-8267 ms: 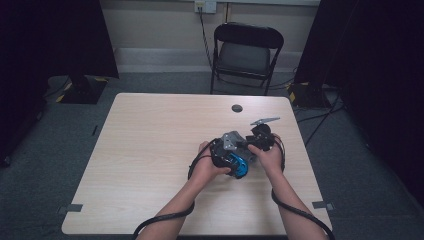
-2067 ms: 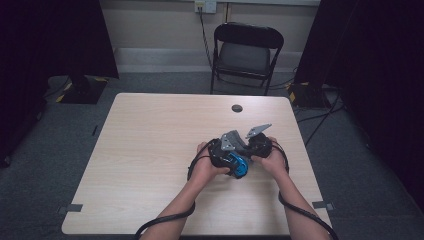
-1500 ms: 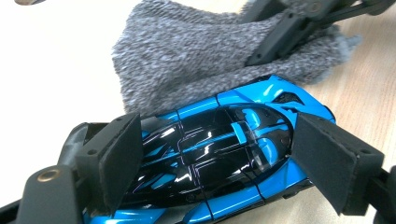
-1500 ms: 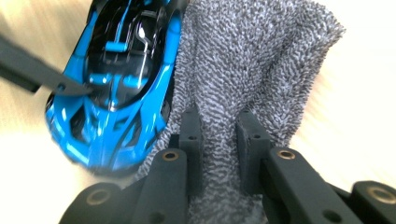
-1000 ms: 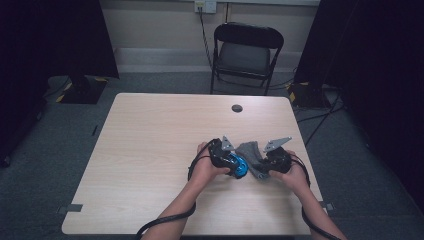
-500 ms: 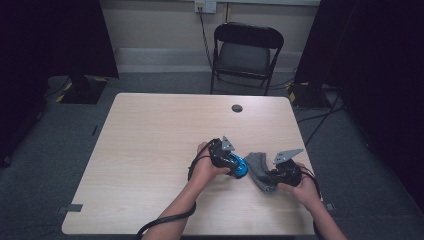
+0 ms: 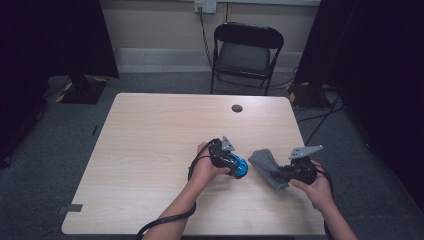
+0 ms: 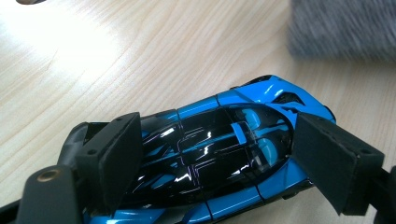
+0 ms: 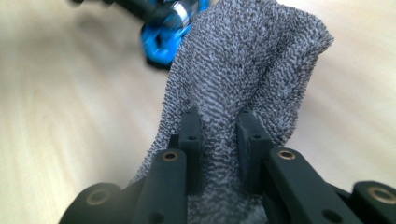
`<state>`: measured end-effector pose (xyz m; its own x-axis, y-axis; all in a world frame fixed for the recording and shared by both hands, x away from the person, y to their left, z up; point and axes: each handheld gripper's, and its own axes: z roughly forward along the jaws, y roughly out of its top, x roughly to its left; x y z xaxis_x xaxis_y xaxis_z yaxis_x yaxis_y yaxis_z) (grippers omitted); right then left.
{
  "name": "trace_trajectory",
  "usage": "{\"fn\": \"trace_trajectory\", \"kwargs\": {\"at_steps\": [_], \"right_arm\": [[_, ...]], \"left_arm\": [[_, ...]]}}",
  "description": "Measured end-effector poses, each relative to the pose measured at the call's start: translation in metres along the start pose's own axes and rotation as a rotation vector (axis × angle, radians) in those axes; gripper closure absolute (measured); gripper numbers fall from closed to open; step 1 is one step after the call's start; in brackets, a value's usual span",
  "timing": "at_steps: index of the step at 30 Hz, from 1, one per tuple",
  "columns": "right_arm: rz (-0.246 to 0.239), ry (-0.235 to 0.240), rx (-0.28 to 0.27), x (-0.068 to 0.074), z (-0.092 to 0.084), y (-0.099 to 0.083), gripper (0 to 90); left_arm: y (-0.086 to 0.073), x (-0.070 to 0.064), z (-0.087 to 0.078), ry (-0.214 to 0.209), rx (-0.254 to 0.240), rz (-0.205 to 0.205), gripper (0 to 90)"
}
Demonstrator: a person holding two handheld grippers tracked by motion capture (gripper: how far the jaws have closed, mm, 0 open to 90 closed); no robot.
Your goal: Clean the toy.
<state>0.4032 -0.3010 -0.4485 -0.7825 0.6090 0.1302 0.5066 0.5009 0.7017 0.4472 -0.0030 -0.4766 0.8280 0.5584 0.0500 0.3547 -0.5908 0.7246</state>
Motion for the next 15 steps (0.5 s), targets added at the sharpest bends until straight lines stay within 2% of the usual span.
{"fn": "trace_trajectory", "kwargs": {"at_steps": [1, 3, 4, 6, 10, 11, 15], "right_arm": [[0.000, 0.000, 0.000, 0.000, 0.000, 0.000, 75.6], [0.005, -0.030, -0.027, -0.006, 0.002, 0.015, 75.5], [0.005, -0.030, -0.027, -0.006, 0.002, 0.015, 75.5], [-0.009, -0.058, -0.029, -0.010, 0.006, 0.026, 75.4], [-0.018, -0.071, -0.011, -0.016, 0.024, 0.046, 75.0], [-0.034, -0.076, 0.010, -0.017, 0.035, 0.054, 75.0], [-0.036, -0.080, 0.034, -0.020, 0.051, 0.064, 75.0]], "left_arm": [[0.000, 0.000, 0.000, 0.000, 0.000, 0.000, 16.3], [0.000, 0.000, 0.000, 0.001, 0.002, -0.001, 16.3], [0.000, 0.000, 0.000, 0.001, 0.002, -0.001, 16.3], [0.000, 0.000, 0.000, 0.000, 0.001, -0.001, 16.3], [-0.001, 0.000, 0.000, 0.000, -0.005, 0.001, 16.3], [-0.001, 0.000, 0.000, 0.000, -0.007, 0.000, 16.3], [-0.001, 0.000, 0.000, 0.000, -0.007, 0.001, 16.3]]}}
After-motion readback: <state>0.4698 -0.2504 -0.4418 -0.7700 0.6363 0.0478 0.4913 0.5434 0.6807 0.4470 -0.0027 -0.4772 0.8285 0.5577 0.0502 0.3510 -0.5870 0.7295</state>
